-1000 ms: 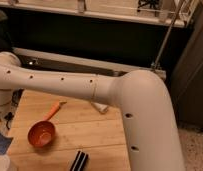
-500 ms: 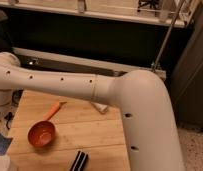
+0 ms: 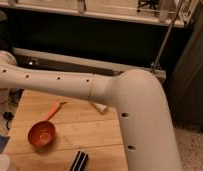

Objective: Place the white sponge in the ceramic cup

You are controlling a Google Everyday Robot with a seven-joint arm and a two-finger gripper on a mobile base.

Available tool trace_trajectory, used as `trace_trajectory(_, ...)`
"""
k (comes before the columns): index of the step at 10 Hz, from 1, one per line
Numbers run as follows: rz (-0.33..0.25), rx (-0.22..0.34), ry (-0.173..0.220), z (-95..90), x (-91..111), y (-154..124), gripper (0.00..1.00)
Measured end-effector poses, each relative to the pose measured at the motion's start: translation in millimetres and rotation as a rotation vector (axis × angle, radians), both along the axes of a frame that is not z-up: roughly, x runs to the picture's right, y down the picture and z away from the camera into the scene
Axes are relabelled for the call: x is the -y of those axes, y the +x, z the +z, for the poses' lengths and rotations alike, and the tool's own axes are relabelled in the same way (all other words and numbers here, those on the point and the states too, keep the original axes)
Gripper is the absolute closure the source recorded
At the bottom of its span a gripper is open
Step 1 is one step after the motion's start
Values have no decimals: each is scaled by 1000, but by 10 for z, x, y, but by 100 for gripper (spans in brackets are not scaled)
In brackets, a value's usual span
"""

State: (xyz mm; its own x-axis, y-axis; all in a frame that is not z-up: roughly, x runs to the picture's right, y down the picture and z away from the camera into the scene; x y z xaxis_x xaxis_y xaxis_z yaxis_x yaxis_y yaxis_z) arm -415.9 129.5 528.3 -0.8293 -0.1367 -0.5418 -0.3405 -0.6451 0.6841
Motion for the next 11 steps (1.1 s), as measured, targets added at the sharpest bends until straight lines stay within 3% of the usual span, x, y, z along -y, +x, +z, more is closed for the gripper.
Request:
trace_trajectory(3,-14,58,17,-54,99,-300,100)
trace_trajectory(5,-21,82,15,-63,61,-436,100)
trace_trajectory(11,-33,161,-60,-128,-521,-692,100)
